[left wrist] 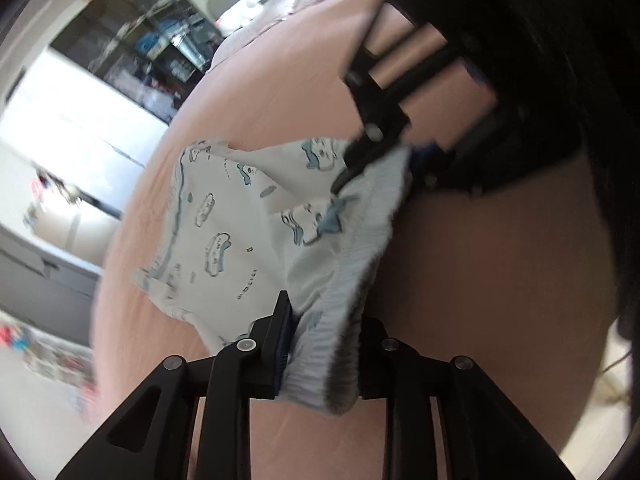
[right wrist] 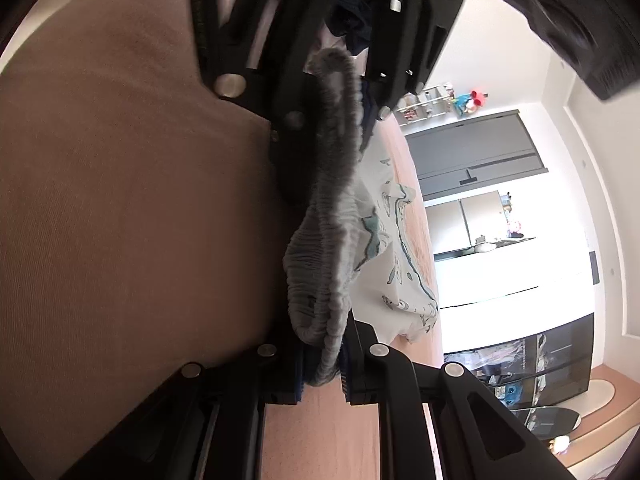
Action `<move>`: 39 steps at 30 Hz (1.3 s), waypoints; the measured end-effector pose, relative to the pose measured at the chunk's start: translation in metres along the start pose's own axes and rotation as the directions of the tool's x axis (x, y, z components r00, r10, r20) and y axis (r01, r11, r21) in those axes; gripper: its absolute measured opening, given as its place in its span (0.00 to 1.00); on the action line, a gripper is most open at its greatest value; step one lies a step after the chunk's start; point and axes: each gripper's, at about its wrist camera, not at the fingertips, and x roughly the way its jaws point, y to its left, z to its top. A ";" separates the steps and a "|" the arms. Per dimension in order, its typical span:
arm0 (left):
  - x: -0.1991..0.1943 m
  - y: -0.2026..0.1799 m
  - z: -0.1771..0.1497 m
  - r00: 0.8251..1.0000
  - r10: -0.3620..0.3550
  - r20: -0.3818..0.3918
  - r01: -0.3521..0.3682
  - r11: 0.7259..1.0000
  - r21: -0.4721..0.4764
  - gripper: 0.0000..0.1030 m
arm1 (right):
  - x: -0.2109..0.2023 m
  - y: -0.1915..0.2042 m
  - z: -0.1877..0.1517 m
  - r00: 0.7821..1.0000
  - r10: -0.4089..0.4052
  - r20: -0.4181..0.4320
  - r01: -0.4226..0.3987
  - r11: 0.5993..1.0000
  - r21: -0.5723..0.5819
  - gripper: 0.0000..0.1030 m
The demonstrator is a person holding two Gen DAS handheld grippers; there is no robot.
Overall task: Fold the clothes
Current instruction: 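Close the right gripper on the cuffs while the left gripper holds them up, then lift the cuffs with both grippers and fold them over toward the waistband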
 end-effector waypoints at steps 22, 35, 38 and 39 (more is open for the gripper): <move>0.006 -0.009 -0.005 0.960 0.277 0.031 -0.279 0.951 0.131 0.79 | -0.059 0.029 0.062 1.000 -0.008 -0.014 0.009 0.999 0.033 0.14; -0.024 -0.035 -0.021 0.986 0.166 0.024 -0.168 0.980 0.111 0.35 | -0.040 0.016 0.049 1.000 0.004 0.004 -0.005 0.995 0.101 0.14; -0.024 -0.041 -0.024 0.991 0.135 0.025 -0.137 0.987 0.079 0.21 | -0.045 0.015 0.053 1.000 0.003 0.002 -0.003 0.994 0.105 0.14; -0.024 -0.042 -0.025 0.992 0.126 0.024 -0.128 0.990 0.063 0.19 | -0.045 0.015 0.054 1.000 0.003 0.000 -0.003 0.994 0.105 0.14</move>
